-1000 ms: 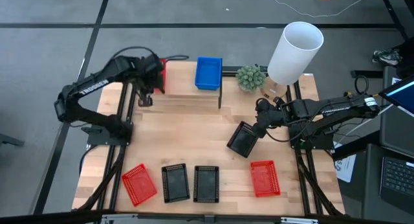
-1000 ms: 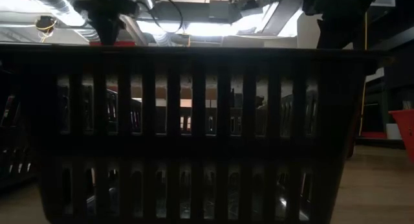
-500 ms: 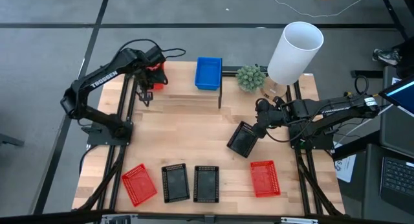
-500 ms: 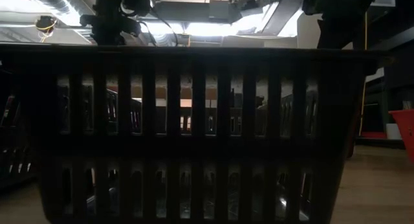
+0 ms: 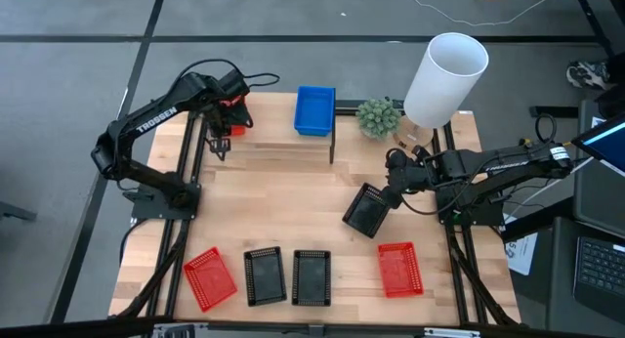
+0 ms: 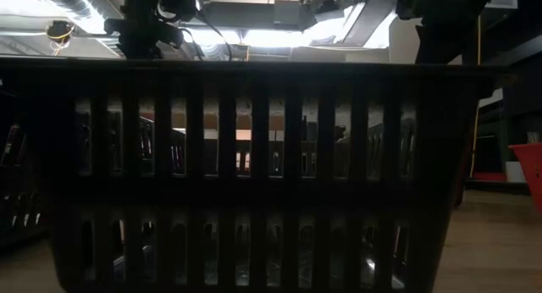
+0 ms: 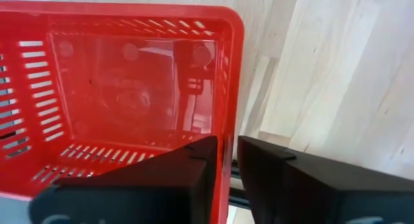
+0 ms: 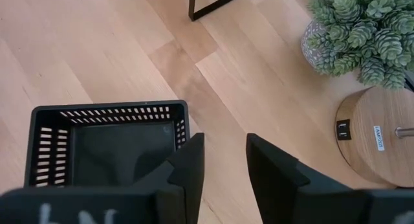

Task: Stack baskets on shelf by color
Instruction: Put the top left red bin on the shelf, then stack the left red bin on top of the red bin on the shelf

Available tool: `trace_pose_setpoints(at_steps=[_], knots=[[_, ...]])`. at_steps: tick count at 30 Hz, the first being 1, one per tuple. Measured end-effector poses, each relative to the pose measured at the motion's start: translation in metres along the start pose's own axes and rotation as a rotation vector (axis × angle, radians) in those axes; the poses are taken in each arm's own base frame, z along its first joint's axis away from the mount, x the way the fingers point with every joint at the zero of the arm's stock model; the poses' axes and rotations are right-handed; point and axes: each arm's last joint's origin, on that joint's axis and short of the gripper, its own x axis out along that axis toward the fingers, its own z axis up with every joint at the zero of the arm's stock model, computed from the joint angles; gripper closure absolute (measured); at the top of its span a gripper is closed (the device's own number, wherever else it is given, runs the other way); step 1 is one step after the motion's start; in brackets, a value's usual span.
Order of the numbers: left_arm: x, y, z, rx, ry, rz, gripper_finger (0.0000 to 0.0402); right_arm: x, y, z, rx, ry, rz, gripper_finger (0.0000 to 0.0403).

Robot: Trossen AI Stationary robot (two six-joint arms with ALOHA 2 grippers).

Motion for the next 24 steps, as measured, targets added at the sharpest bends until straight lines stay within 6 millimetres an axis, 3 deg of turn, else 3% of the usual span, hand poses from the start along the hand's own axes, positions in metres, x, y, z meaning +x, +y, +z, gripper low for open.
trace_pose_setpoints(at_steps=[15,24], knots=[[-0.008,-0.007,-0.014,-0.079,0.09,0.021,0.0327,0.0,0.001,0.0,0.004,0.017,0.022,0.0288],[-0.016,-0.008,-0.016,-0.102,0.037,0.087,0.0327,0.0,0.002,0.001,0.024,0.013,0.046,0.0288]])
